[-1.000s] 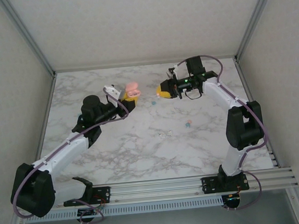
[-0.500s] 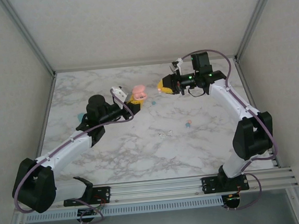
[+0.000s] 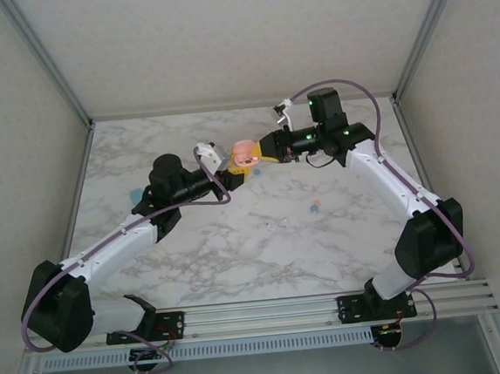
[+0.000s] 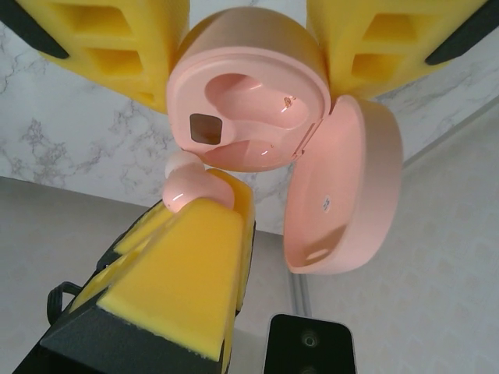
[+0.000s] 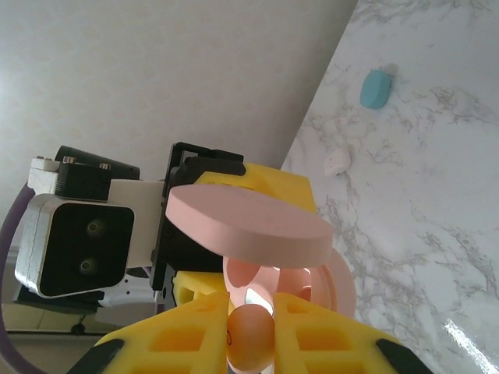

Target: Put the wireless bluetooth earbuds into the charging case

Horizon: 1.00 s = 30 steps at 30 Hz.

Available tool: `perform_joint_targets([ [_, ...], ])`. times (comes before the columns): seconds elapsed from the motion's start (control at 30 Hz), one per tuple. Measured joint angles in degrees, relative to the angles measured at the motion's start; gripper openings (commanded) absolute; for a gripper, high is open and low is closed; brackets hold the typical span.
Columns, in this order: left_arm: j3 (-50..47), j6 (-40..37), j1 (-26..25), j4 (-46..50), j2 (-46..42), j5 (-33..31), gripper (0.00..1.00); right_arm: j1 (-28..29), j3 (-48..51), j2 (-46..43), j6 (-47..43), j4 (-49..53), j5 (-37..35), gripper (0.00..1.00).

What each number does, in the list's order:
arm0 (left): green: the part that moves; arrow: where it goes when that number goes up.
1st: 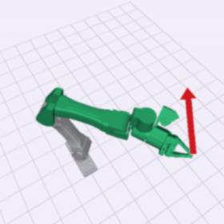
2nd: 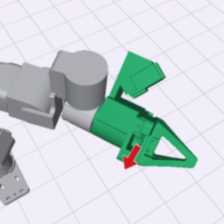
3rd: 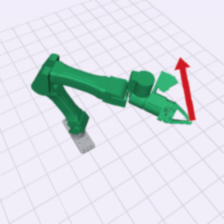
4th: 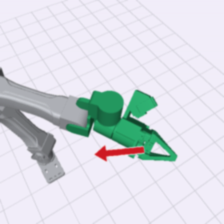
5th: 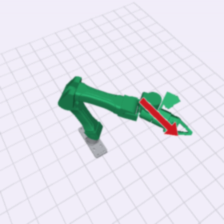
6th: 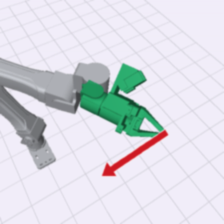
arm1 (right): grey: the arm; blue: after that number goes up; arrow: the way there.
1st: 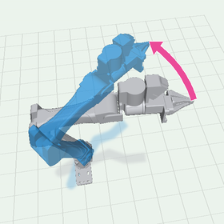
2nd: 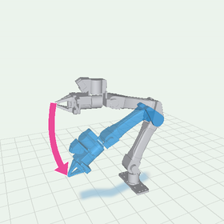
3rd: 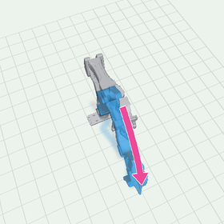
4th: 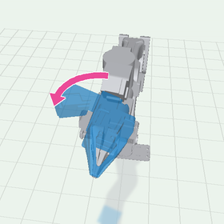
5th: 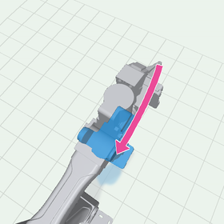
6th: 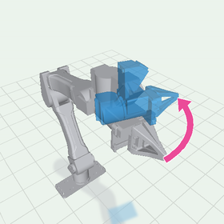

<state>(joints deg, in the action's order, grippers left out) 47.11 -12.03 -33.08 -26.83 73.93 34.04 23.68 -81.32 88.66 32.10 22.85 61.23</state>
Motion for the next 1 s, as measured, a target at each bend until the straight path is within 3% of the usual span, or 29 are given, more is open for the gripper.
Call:
perform_joint_targets([
  [1.0,0.81,4.35,-0.31,-1.7,1.09,2.93,0.15,0.59,1.11,-2.69,-1.49,-1.81,-5.79,0.19],
])
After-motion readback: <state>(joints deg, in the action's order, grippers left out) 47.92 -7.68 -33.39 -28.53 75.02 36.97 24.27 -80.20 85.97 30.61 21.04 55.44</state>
